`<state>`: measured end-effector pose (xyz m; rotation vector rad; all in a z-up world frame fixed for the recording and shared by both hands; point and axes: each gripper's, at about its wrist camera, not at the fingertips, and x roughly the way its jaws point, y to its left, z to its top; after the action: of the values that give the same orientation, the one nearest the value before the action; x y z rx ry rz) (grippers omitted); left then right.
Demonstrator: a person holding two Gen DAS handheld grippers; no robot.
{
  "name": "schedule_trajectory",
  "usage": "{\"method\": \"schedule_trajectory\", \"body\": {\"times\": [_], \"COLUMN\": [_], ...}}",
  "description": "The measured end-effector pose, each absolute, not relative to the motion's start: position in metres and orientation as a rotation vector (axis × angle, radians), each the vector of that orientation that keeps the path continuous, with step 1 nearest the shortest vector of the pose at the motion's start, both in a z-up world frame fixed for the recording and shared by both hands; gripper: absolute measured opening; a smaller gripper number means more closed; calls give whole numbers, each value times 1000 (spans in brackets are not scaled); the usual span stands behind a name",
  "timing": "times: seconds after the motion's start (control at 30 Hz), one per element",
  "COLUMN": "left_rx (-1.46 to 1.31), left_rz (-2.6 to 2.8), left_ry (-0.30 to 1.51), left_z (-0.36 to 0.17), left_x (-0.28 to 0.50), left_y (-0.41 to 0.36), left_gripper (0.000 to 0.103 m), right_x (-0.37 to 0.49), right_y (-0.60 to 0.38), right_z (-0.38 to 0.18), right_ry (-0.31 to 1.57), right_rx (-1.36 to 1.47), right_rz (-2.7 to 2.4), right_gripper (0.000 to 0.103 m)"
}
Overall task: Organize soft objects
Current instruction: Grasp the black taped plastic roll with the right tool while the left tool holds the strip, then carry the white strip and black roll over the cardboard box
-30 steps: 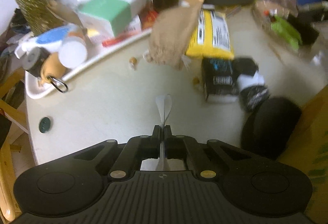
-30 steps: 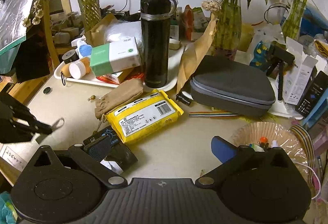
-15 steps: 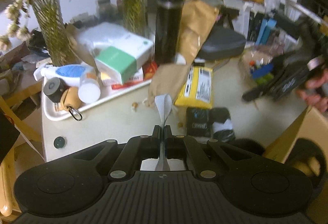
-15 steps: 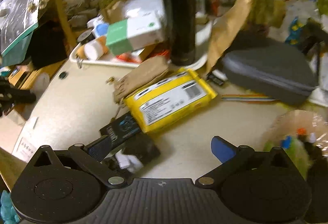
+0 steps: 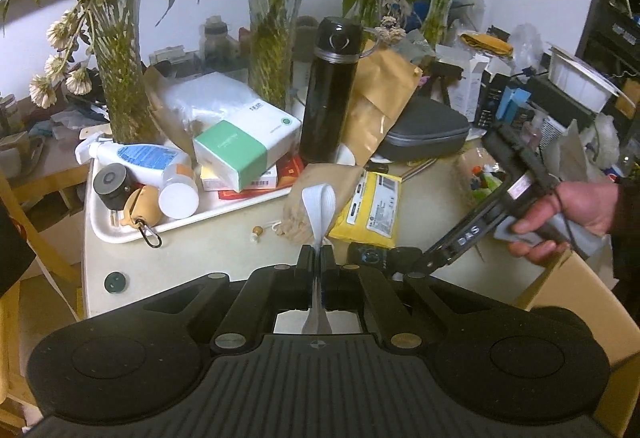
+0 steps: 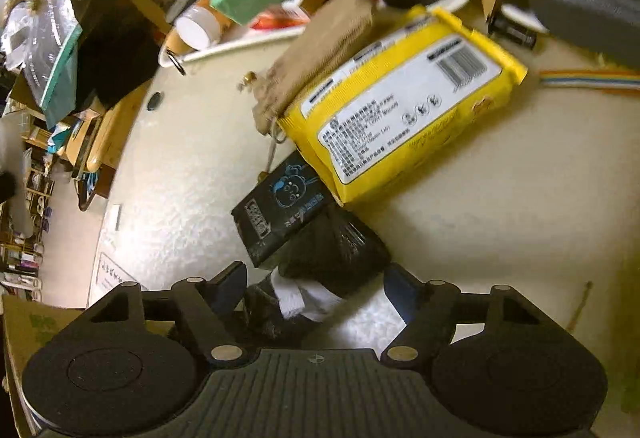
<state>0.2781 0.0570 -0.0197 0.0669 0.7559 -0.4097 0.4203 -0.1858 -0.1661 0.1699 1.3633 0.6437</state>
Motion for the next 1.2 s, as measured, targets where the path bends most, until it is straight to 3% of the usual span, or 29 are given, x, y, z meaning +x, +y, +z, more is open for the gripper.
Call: {"method": "schedule_trajectory", "body": {"times": [0.3, 0.47, 0.67, 0.8, 1.2], "left_rx": [77, 78, 80, 69, -53], "left_rz": [-384, -379, -385, -393, -378], "left_ry": [764, 765, 764, 766, 794], "left_z": [-23, -23, -24, -24, -20], "left_x": [279, 279, 279, 281, 276], "left_y": [59, 59, 56, 55, 57], "left_gripper": [4, 4, 4, 4, 4], "right_x": [417, 406, 404, 403, 400], "right_y": [-163, -158, -160, -155, -174], "right_z": [-160, -151, -159, -166, -136], "right_ry": [1323, 1264, 1282, 1290, 1212], "right_rx": [-90, -283, -314, -340, -292], "right_rz": [590, 584, 570, 546, 472], "right_gripper": [56, 55, 59, 45, 44]}}
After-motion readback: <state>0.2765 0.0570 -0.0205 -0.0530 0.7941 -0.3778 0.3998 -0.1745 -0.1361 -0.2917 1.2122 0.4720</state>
